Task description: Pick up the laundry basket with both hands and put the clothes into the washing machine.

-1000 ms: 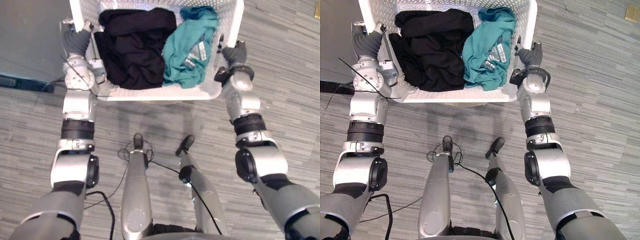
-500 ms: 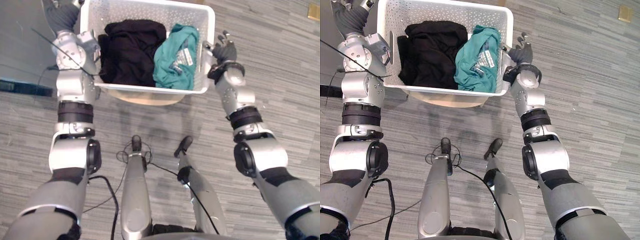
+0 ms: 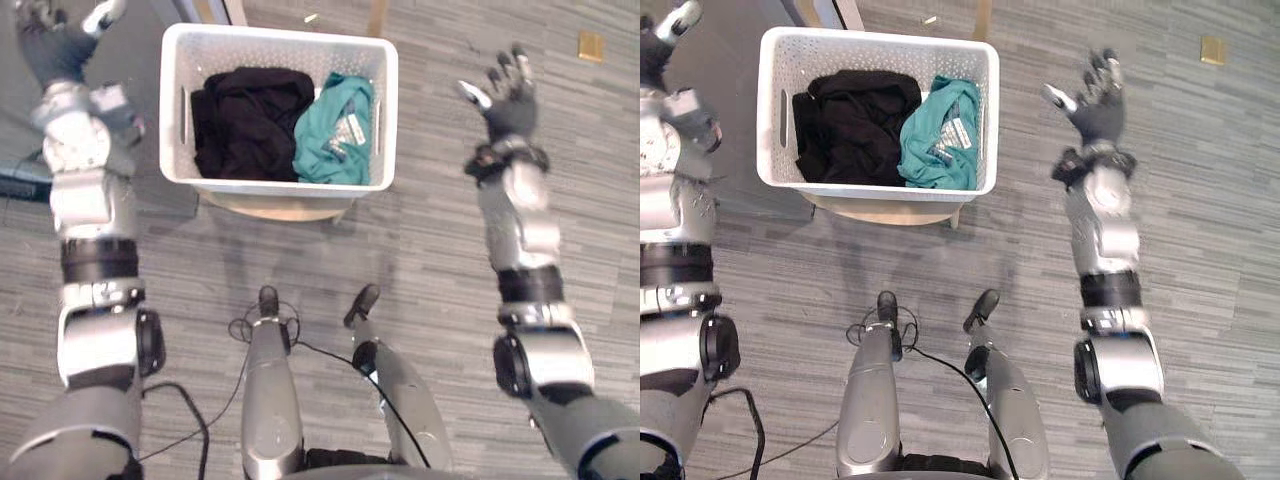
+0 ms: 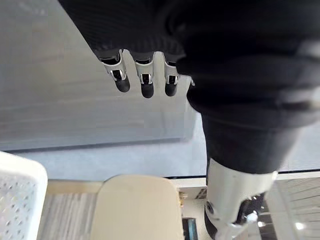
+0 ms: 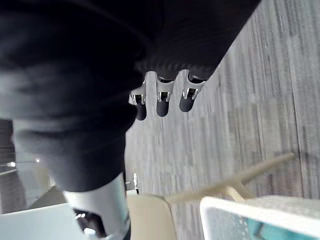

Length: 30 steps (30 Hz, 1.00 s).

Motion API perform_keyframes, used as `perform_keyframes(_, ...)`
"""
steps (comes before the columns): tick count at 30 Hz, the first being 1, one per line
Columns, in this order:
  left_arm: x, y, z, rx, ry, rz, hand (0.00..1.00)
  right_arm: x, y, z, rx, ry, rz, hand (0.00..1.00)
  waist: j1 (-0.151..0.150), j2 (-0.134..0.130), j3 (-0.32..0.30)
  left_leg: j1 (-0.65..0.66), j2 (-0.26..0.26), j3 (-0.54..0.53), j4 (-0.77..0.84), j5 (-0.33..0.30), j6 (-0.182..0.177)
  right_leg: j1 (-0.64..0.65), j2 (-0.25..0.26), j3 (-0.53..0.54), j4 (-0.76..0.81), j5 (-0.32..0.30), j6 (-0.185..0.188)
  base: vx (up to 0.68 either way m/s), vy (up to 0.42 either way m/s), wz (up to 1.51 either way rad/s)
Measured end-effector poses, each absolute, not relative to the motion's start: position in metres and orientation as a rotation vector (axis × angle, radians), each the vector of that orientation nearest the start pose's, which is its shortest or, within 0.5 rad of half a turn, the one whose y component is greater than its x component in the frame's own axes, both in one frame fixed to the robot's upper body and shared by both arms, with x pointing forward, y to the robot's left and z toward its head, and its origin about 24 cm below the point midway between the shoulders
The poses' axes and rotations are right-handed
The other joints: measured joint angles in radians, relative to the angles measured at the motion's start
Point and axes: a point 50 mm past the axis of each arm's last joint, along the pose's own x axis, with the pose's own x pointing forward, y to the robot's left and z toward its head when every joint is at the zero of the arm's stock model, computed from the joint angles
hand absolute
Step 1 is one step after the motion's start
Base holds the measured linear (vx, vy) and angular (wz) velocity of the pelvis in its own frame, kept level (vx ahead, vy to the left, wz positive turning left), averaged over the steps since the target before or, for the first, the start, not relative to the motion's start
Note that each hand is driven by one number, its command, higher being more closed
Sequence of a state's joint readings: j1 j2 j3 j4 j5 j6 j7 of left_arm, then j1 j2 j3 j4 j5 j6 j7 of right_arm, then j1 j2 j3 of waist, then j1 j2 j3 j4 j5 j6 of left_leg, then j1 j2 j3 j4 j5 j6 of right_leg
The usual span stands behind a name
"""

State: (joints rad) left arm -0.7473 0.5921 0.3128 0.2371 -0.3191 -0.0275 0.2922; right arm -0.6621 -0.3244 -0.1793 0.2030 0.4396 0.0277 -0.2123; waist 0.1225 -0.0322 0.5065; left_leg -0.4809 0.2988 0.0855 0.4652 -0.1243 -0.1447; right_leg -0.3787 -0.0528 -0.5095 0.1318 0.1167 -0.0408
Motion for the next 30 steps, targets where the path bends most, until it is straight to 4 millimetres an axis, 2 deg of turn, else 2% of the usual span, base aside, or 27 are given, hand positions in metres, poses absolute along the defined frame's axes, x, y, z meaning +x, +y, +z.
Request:
perform_keyframes(1,0.31,0.307,0.271,0.006,-0.675,0.545,0.0,0.34,-0.229,0.197,0.235,-0.427,-0.242,0.0,0.0,0.0,0.0,0.02,0.0,0.002,-0.004,-0.003,-0.002,0.008,-0.004,0.0,0.019,-0.014,-0.005,0.07,0.013,0.08)
perform_keyframes(3,0.278,0.328,0.223,0.04,-0.593,0.66,0.0,0.304,-0.257,0.138,0.19,-0.294,-0.354,0.0,0.003,-0.001,-0.002,0.101,-0.005,0.006,-0.031,-0.011,-0.007,0.042,-0.027,-0.002,0.103,-0.083,-0.003,0.09,-0.013,0.11)
perform_keyframes(4,0.268,0.334,0.209,0.051,-0.56,0.697,0.0,0.295,-0.262,0.122,0.184,-0.252,-0.382,0.0,0.003,-0.005,-0.005,0.124,-0.008,0.007,-0.04,-0.012,-0.008,0.052,-0.032,-0.001,0.124,-0.098,-0.005,0.09,-0.037,0.13)
perform_keyframes(5,0.252,0.343,0.178,0.069,-0.467,0.761,0.0,0.277,-0.269,0.089,0.169,-0.149,-0.426,0.0,0.004,-0.01,-0.027,0.163,-0.019,0.007,-0.061,-0.016,-0.012,0.068,-0.038,0.001,0.148,-0.13,-0.002,0.08,-0.056,0.08)
perform_keyframes(6,0.236,0.349,0.144,0.075,-0.354,0.814,0.0,0.258,-0.273,0.056,0.166,-0.034,-0.461,0.0,0.002,-0.016,-0.083,0.176,-0.02,0.005,-0.079,-0.025,-0.011,0.07,-0.037,0.0,0.154,-0.153,-0.001,0.09,-0.064,0.07)
perform_keyframes(8,0.216,0.349,0.107,0.089,-0.22,0.845,0.0,0.233,-0.279,0.021,0.149,0.102,-0.502,0.0,0.001,-0.015,-0.133,0.212,-0.019,0.001,-0.103,-0.026,-0.009,0.098,-0.032,-0.004,0.151,-0.166,-0.002,0.11,-0.059,0.06)
perform_keyframes(10,0.182,0.341,0.055,0.057,-0.029,0.865,0.0,0.199,-0.282,-0.019,0.133,0.277,-0.544,0.0,0.0,-0.007,-0.183,0.284,-0.012,0.001,-0.133,-0.029,-0.006,0.168,-0.014,-0.005,0.121,-0.173,-0.003,0.09,-0.039,0.04)
perform_keyframes(11,0.173,0.338,0.043,0.048,0.02,0.871,0.0,0.191,-0.281,-0.028,0.129,0.318,-0.55,0.0,-0.001,-0.007,-0.201,0.295,-0.01,0.002,-0.141,-0.029,-0.006,0.18,-0.008,-0.005,0.11,-0.172,-0.003,0.1,-0.033,0.0)
perform_keyframes(13,0.142,0.331,-0.003,-0.001,0.215,0.882,0.0,0.166,-0.272,-0.062,0.137,0.478,-0.547,0.0,-0.001,0.0,-0.241,0.359,0.0,0.005,-0.173,-0.032,-0.005,0.252,0.019,0.001,0.055,-0.16,0.002,0.07,-0.018,-0.02)
perform_keyframes(14,0.135,0.328,-0.014,-0.017,0.263,0.886,0.0,0.16,-0.268,-0.07,0.144,0.517,-0.541,0.0,-0.001,0.003,-0.253,0.372,0.0,0.006,-0.182,-0.034,-0.003,0.265,0.024,0.003,0.045,-0.159,0.003,0.05,0.0,-0.03)
perform_keyframes(16,0.106,0.312,-0.057,-0.113,0.45,0.904,0.0,0.14,-0.252,-0.096,0.18,0.647,-0.513,0.0,0.001,0.016,-0.292,0.413,-0.001,0.011,-0.21,-0.034,-0.002,0.309,0.037,0.013,0.002,-0.148,0.017,0.05,0.022,-0.01)
perform_keyframes(17,0.099,0.306,-0.068,-0.147,0.499,0.912,0.0,0.138,-0.247,-0.1,0.19,0.671,-0.5,0.0,0.0,0.022,-0.299,0.42,-0.002,0.012,-0.218,-0.034,-0.002,0.322,0.04,0.014,-0.01,-0.145,0.021,0.03,0.04,0.01)
perform_keyframes(19,0.068,0.279,-0.107,-0.296,0.682,0.958,0.0,0.122,-0.23,-0.12,0.215,0.786,-0.45,0.0,-0.001,0.042,-0.333,0.445,-0.011,0.013,-0.244,-0.033,-0.002,0.359,0.047,0.018,-0.063,-0.13,0.033,0.03,0.053,0.06)
perform_keyframes(20,0.061,0.272,-0.114,-0.326,0.722,0.965,0.0,0.118,-0.226,-0.125,0.216,0.817,-0.436,0.0,0.0,0.042,-0.34,0.451,-0.018,0.01,-0.255,-0.033,-0.001,0.364,0.046,0.018,-0.072,-0.123,0.03,0.05,0.07,0.05)
perform_keyframes(22,0.041,0.244,-0.137,-0.421,0.86,0.975,0.0,0.112,-0.21,-0.138,0.23,0.902,-0.378,0.0,0.0,0.053,-0.352,0.46,-0.044,-0.005,-0.301,-0.012,0.011,0.373,0.036,0.009,-0.107,-0.106,0.037,0.05,0.076,0.12)
perform_keyframes(23,0.04,0.239,-0.141,-0.429,0.887,0.96,0.0,0.111,-0.206,-0.141,0.231,0.918,-0.365,0.0,0.0,0.055,-0.351,0.458,-0.052,-0.012,-0.317,0.001,0.01,0.372,0.03,-0.003,-0.109,-0.103,0.037,0.04,0.066,0.47)
perform_keyframes(25,0.052,0.229,-0.144,-0.439,0.902,0.895,0.0,0.111,-0.199,-0.146,0.209,0.96,-0.322,0.0,-0.007,0.059,-0.355,0.426,-0.079,-0.046,-0.372,0.066,0.012,0.35,0.003,-0.065,-0.103,-0.102,0.041,0.02,0.052,0.9)
perform_keyframes(26,0.072,0.223,-0.142,-0.442,0.869,0.841,0.0,0.117,-0.197,-0.147,0.184,0.97,-0.293,0.0,-0.014,0.061,-0.355,0.381,-0.105,-0.034,-0.401,0.136,0.05,0.32,-0.029,-0.122,-0.079,-0.107,0.038,0.0,0.057,1.74)
perform_keyframes(27,0.092,0.214,-0.139,-0.434,0.835,0.77,0.0,0.128,-0.197,-0.144,0.157,0.956,-0.267,0.0,-0.026,0.057,-0.356,0.302,-0.139,-0.003,-0.378,0.214,0.103,0.283,-0.063,-0.171,-0.057,-0.121,0.021,-0.02,0.042,2.08)
perform_keyframes(28,0.104,0.212,-0.135,-0.422,0.802,0.739,0.0,0.134,-0.196,-0.143,0.133,0.953,-0.247,0.0,-0.035,0.045,-0.351,0.282,-0.159,0.036,-0.409,0.261,0.123,0.275,-0.077,-0.177,-0.084,-0.108,-0.001,-0.08,0.065,1.77)
perform_keyframes(29,0.108,0.212,-0.134,-0.424,0.792,0.744,0.0,0.145,-0.194,-0.14,0.11,0.936,-0.219,0.0,-0.027,0.046,-0.346,0.274,-0.137,0.143,-0.356,0.204,0.142,0.287,-0.077,-0.218,-0.098,-0.085,-0.003,-0.04,0.09,1.12)
perform_keyframes(30,0.107,0.21,-0.136,-0.423,0.812,0.737,0.0,0.161,-0.192,-0.135,0.089,0.901,-0.199,0.0,-0.023,0.066,-0.341,0.263,-0.07,0.279,-0.155,0.073,0.157,0.291,-0.091,-0.257,-0.048,-0.094,-0.018,-0.02,0.12,0.68)
